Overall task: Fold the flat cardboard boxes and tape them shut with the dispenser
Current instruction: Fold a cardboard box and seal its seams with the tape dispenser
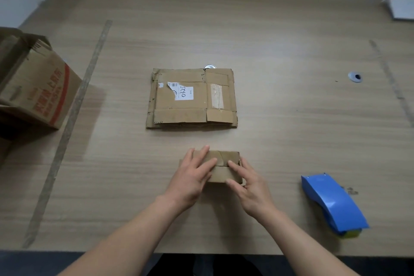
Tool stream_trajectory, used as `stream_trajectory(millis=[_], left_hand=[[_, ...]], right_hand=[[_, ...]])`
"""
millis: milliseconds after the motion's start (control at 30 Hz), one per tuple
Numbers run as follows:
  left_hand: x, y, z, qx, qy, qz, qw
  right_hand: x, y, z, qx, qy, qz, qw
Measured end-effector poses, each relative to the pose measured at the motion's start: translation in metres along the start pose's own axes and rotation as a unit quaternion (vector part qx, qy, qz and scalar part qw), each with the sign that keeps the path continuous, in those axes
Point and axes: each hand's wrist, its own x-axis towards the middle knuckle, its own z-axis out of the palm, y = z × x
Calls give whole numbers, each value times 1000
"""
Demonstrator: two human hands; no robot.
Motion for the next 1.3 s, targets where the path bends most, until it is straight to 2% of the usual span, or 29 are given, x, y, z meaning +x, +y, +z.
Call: stream_trajectory(millis=[133,300,333,400,467,500,567,700,767,867,1167,1300], left_hand=[[-6,-8,6,100,-73,5,992],[-9,-2,8,145,-99,-5,984],[-9,-1,7,151,-95,-7,984],[-9,3,6,156,-85,-12,984],[-10,4,6,148,-84,-16,985],[-10,4,6,143,-80,-18,986],[-10,4,6,143,-76,-19,987],[-10,7,4,175,-60,-17,983],[-9,9,3,185,-48,-15,981],[-8,13,4,167,-36,-18,985],[-9,23,2,91,-22,-24,995],[-9,27,-3,83,-38,-32,995]], right_hand=[[0,1,-2,27,2,20,999],[-7,-7,-21,56,-16,52,997],[-13,-5,-35,42,12,53,998],[-26,5,-73,31,120,91,988],[-37,30,-121,-6,233,183,955],[-41,44,-143,-34,251,243,936],[-47,76,-172,-61,204,352,912],[-60,107,-181,53,111,446,886],[-62,113,-178,90,91,452,883],[-62,115,-175,136,112,441,880],[-61,121,-167,178,141,422,878],[-68,108,-164,244,85,430,865]])
